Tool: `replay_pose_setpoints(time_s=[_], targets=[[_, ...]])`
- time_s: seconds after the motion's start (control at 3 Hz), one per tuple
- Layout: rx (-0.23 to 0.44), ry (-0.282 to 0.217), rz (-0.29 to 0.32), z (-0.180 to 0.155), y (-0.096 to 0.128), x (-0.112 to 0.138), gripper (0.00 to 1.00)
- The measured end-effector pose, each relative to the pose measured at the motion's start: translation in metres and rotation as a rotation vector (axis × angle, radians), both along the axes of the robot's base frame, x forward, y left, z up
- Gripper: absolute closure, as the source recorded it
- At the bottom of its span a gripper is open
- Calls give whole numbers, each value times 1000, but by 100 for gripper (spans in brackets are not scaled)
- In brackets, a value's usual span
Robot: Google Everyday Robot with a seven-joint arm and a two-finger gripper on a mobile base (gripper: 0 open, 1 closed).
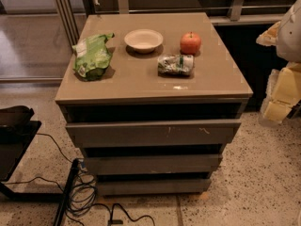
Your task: Open top drawer
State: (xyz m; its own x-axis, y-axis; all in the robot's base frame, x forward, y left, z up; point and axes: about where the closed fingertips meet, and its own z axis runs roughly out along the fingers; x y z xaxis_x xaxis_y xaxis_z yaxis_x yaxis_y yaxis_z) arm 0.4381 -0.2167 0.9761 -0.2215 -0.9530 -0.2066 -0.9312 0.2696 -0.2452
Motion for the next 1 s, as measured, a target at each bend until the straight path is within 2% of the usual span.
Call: replay_pose_setpoints(time_s=[0.67,1.0], targets=[[20,-7,21,-3,3,-2,0],[111,-10,73,-33,4,-9,0]])
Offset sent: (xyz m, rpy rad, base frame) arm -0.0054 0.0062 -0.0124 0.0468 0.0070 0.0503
